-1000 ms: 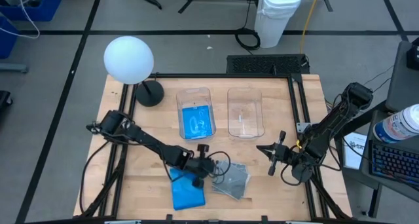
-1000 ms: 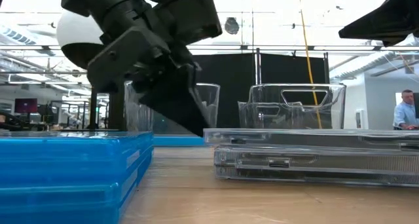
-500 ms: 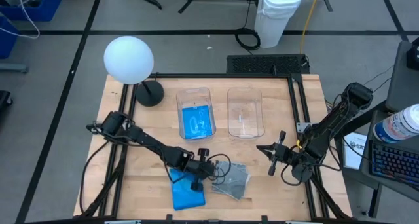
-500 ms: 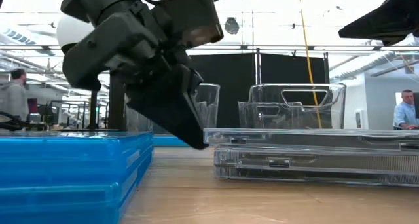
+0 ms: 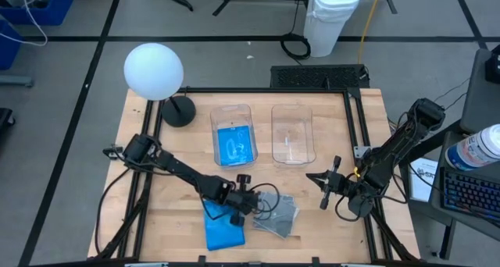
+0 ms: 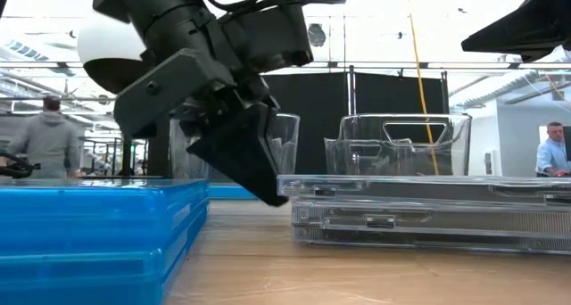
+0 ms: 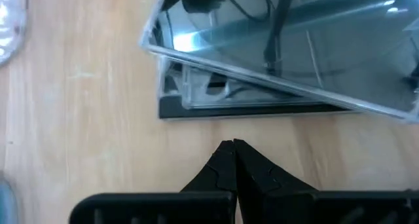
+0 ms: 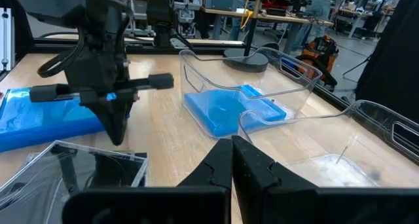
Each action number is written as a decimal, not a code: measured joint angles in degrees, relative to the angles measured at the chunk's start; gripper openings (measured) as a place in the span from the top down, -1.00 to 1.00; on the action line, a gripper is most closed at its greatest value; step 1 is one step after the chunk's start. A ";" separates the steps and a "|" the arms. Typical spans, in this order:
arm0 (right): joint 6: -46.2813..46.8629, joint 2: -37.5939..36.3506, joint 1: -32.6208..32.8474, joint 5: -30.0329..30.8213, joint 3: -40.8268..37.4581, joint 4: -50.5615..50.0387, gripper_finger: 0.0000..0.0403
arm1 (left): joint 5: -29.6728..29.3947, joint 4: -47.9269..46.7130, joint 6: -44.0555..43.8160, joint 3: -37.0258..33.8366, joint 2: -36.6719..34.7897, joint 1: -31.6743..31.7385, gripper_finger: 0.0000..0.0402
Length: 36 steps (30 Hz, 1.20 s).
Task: Pick & place jewel cases by type
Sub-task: Put the black cd case into the right transparent bin
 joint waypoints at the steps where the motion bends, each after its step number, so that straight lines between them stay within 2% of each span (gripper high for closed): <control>1: 0.00 0.00 0.00 0.00 0.00 0.00 1.00 | 0.00 0.01 0.06 0.33 0.00 0.00 1.00; 36: -0.17 0.00 0.00 0.02 0.00 -0.02 1.00 | 4.10 3.89 4.61 4.16 1.69 0.15 1.00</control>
